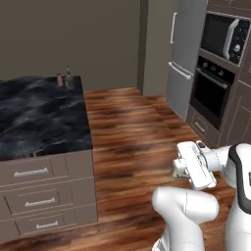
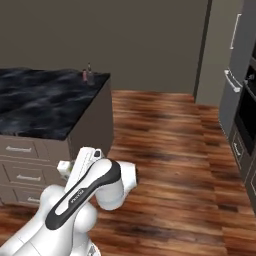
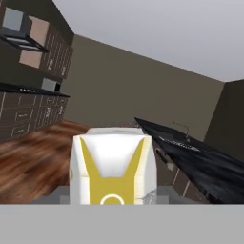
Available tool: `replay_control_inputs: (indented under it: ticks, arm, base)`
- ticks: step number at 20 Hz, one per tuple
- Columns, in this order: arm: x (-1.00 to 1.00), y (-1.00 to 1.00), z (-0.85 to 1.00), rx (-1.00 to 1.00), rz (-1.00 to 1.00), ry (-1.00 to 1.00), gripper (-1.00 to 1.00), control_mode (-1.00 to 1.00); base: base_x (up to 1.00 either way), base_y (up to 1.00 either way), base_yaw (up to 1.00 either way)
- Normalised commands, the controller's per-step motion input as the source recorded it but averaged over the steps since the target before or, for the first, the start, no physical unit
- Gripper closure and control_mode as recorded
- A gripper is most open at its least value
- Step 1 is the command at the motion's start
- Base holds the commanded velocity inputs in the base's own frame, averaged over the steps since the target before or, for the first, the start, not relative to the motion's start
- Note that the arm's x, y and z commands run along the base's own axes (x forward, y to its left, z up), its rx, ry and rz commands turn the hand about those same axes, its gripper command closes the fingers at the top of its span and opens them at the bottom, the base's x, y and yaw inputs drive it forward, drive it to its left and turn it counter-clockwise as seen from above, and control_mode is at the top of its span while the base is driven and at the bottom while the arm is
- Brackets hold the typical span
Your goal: Move the drinks to the dining counter.
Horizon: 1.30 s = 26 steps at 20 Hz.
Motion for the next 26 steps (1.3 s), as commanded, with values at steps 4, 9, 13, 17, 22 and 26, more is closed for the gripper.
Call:
replay_control_inputs:
  ticks: [4, 9, 13, 17, 22, 26]
  arm:
    - [0.0, 0.0, 0.0, 0.0, 0.0, 0.0, 1.0, 1.0]
    - [0.0, 0.0, 0.0, 0.0, 0.0, 0.0, 1.0, 1.0]
    - [0.0, 0.0, 0.0, 0.0, 0.0, 0.0, 1.0, 1.0]
    - [0.0, 0.0, 0.0, 0.0, 0.0, 0.0, 1.0, 1.0]
    - [0.0, 0.0, 0.0, 0.0, 0.0, 0.0, 1.0, 1.0]
    - [0.0, 0.0, 0.0, 0.0, 0.0, 0.0, 1.0, 1.0]
  base:
    - [1.0, -0.51, 0.33]
    - [1.0, -0.55, 0.34]
    - [1.0, -0.44, 0.39]
    - [1.0, -0.37, 0.45]
    - [0.94, -0.34, 0.47]
    - [0.86, -0.37, 0.48]
